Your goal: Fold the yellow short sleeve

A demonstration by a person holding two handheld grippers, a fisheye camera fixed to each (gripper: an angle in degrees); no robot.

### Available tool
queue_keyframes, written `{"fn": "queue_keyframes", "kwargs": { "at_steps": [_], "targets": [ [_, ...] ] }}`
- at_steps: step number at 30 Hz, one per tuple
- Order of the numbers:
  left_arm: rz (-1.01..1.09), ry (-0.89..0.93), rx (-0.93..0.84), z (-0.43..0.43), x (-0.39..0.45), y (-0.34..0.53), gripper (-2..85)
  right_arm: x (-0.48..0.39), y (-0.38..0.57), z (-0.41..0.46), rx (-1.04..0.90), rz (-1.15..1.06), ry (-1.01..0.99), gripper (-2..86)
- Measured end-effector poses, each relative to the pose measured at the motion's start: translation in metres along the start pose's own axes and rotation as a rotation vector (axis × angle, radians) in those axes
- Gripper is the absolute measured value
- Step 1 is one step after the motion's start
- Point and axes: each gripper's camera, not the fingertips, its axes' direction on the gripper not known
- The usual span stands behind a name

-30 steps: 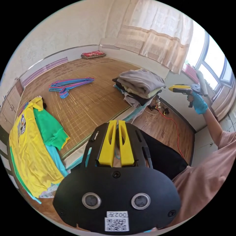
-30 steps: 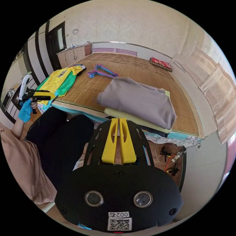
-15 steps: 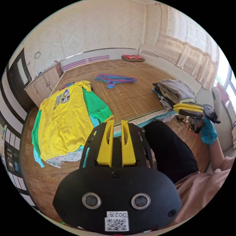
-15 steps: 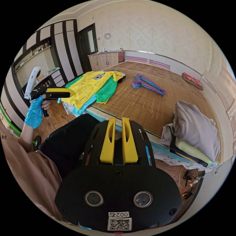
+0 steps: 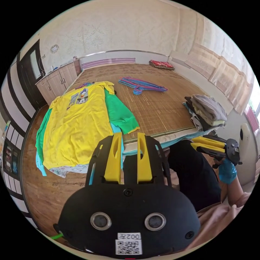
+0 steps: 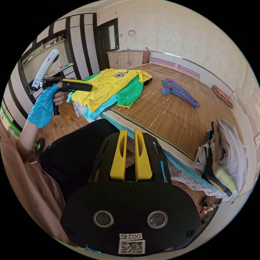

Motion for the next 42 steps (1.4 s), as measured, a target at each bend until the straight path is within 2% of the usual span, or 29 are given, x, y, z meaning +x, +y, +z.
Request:
{"fn": "queue_keyframes", "kwargs": {
  "at_steps": [12, 16, 22, 25, 31, 35, 42],
  "targets": [
    [-0.032, -0.133, 0.002, 0.08, -0.043, 0.002, 8.9, -0.041, -0.119, 0.04, -0.078, -0.258, -0.071, 5.2],
    [-0.034, -0.184, -0.029, 0.101, -0.048, 0.008, 8.8, -0.056, -0.154, 0.063, -0.06, -0.333, -0.02, 5.3],
    [-0.029, -0.214, -0.064, 0.115, -0.054, 0.017, 2.9, -0.074, -0.179, 0.096, 0.025, -0.316, -0.003, 5.5],
    [-0.032, -0.242, -0.064, 0.112, -0.058, 0.022, -0.3, -0.085, -0.181, 0.11, 0.042, -0.317, 0.014, 5.7],
    [-0.053, -0.237, 0.029, 0.08, -0.066, 0.033, -1.0, -0.101, -0.168, 0.122, 0.051, -0.317, -0.127, 7.1],
    [-0.032, -0.143, 0.116, 0.047, -0.073, 0.04, -1.0, -0.11, -0.154, 0.122, 0.044, -0.285, -0.146, 7.3],
    [0.055, -0.109, 0.205, -0.004, -0.075, 0.049, -1.0, -0.117, -0.133, 0.105, 0.078, -0.239, -0.212, 8.3]
  ]
}}
